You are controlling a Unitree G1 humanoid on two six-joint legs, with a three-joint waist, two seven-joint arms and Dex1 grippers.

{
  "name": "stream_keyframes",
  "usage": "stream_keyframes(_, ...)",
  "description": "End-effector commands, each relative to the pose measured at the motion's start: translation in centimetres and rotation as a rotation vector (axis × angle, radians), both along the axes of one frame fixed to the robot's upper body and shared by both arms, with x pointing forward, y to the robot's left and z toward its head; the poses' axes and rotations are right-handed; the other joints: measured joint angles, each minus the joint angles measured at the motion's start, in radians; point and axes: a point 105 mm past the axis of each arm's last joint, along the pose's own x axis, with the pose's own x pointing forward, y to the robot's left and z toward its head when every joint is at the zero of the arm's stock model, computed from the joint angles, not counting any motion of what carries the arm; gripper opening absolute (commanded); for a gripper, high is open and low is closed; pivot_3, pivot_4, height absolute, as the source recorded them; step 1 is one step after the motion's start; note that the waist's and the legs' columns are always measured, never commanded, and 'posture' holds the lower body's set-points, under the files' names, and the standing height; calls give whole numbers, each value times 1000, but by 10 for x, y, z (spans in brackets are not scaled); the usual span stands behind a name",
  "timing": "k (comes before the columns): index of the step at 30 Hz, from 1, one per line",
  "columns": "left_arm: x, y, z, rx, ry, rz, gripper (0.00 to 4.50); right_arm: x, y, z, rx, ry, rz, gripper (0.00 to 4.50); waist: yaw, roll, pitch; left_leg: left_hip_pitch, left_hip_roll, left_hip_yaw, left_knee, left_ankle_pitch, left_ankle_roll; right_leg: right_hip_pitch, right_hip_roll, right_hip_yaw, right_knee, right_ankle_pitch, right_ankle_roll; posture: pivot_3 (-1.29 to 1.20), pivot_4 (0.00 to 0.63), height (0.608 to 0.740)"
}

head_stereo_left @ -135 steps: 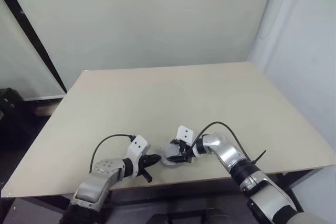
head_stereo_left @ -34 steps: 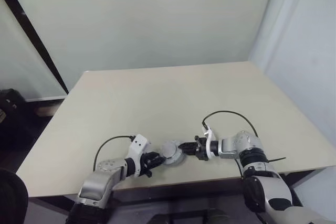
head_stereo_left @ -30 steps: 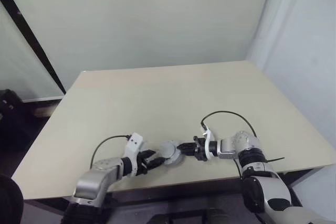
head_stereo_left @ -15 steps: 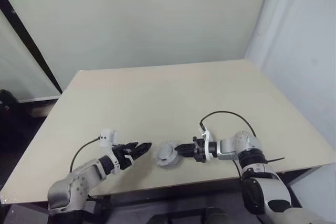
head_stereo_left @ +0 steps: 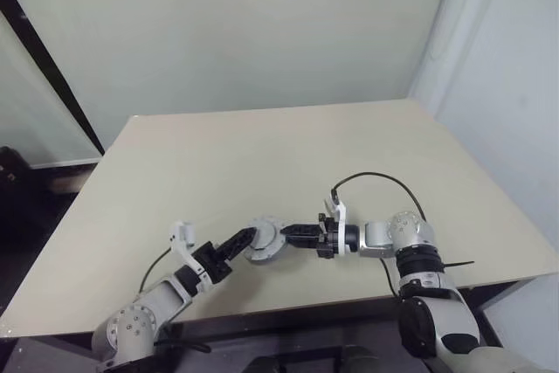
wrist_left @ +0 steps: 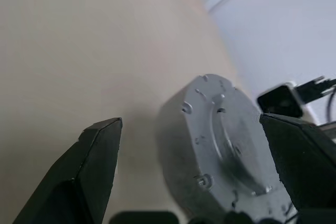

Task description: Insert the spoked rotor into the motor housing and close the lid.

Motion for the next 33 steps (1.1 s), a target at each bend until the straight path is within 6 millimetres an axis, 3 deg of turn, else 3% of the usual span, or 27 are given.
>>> stream_keyframes(1,5,-4,11,-72,-12,-5,4500,6,6,32,98,-88,11,1292,0,0,0,0,0,0,0,0,0,0,0,0,0,0,0,0,0,740)
stream_keyframes(9,6,-18,13,-262,55,-45,4500,7,7,30,79,-94,10,1292,0,-1,0,0,0,0,1,0,0,0,0,1,0,0,0,0,0,740)
stream_keyframes(12,4,-21,13,-313,76,-58,3885,8,6,29,71,-92,3,1292,0,-1,0,0,0,0,1,0,0,0,0,1,0,0,0,0,0,740)
stream_keyframes(17,5,-23,19,-386,78,-56,2371,9,5,28,65,-97,-11,1252,0,-1,0,-1,-1,0,1,0,0,0,0,1,0,0,0,0,0,740)
stream_keyframes(23,5,-31,21,-398,85,-61,2264,13,5,25,22,-205,-42,1249,0,-1,0,-1,-1,0,1,0,0,0,0,2,0,0,-1,0,0,740)
stream_keyframes(28,6,-34,23,-409,82,-49,1973,6,5,31,77,-250,0,2985,2,-2,0,-1,-2,1,1,0,0,0,0,4,0,0,-1,0,0,740)
stream_keyframes(32,9,-31,24,-419,66,-11,1973,32,-1,22,-32,-301,-174,4398,3,-2,0,-1,-2,1,1,0,0,0,1,5,0,0,-1,0,0,740)
stream_keyframes(33,10,-30,24,-418,63,-5,1973,32,-1,22,-27,-301,-172,4411,3,-2,0,-1,-1,1,1,0,0,0,1,5,0,0,-1,0,0,740)
